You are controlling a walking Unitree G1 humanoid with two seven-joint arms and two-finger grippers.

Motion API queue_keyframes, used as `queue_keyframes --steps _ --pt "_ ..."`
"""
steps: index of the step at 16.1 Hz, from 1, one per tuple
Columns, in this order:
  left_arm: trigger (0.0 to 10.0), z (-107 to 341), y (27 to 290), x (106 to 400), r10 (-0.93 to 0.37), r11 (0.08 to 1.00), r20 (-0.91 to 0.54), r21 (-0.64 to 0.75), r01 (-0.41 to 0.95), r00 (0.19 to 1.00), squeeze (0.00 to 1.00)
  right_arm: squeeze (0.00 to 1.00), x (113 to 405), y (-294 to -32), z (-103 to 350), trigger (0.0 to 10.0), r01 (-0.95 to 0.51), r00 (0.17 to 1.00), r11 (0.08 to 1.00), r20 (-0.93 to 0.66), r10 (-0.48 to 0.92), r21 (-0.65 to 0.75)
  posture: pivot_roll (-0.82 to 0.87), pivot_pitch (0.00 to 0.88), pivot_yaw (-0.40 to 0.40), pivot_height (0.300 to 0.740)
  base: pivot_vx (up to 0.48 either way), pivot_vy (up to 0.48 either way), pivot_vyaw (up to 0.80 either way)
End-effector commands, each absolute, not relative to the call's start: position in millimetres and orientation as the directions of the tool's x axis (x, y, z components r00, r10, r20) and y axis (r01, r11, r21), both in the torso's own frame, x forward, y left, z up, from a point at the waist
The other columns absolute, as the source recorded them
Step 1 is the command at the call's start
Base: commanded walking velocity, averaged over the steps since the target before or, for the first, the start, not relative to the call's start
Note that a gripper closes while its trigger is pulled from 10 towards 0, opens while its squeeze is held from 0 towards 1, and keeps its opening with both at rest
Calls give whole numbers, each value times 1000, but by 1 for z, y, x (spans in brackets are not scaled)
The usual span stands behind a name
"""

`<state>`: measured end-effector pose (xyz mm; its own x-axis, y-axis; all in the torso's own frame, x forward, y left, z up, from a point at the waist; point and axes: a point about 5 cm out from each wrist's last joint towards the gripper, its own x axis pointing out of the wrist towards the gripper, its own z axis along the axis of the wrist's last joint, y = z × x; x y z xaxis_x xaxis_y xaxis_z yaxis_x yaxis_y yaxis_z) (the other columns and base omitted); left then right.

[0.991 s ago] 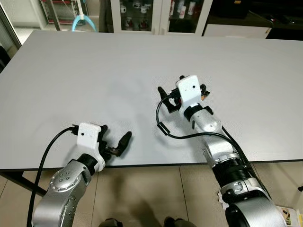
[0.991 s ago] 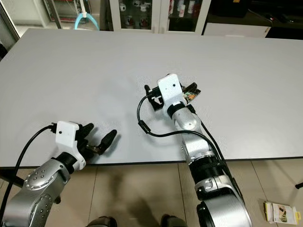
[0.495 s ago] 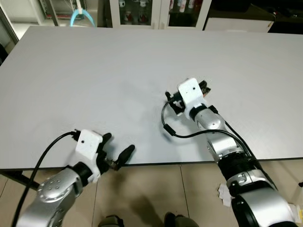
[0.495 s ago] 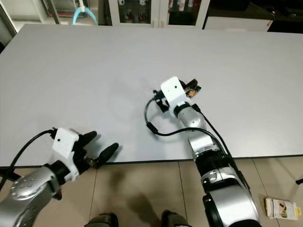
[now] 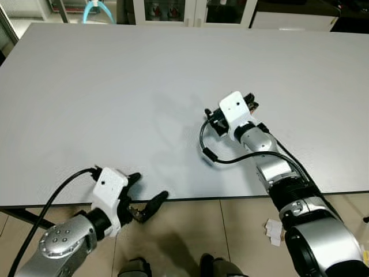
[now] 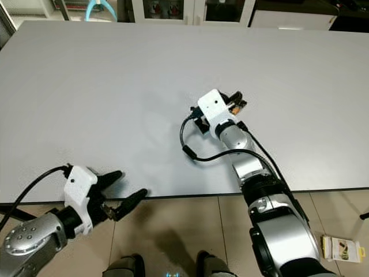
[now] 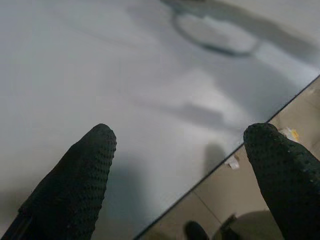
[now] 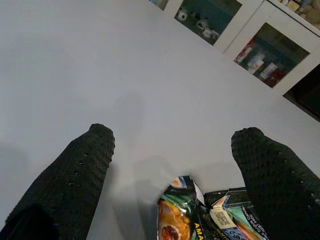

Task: Picking trash to rubbish bin

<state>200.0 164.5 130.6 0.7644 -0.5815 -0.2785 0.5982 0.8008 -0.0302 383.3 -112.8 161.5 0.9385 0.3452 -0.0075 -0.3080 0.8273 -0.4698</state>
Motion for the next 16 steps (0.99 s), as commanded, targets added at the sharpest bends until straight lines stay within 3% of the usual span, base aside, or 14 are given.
queue_keyframes --steps 1,6,9,16 --pt "10000 135 161 195 -608 782 -269 -40 622 747 0 0 386 -115 166 10000 -293 940 818 7 341 -495 90 220 -46 740 0 0 0" --pt "10000 136 162 194 -605 784 -273 -40 619 748 0 0 387 -118 163 10000 -294 938 761 -23 345 -579 89 223 -49 740 0 0 0" --pt "10000 135 159 193 -606 783 -277 -45 620 746 0 0 387 -125 148 10000 -331 938 739 -120 326 -587 87 225 -53 740 0 0 0" --pt "10000 135 161 192 -598 789 -280 -45 612 751 0 0 386 -147 126 10000 -329 942 774 -250 226 -541 93 230 -53 740 0 0 0"
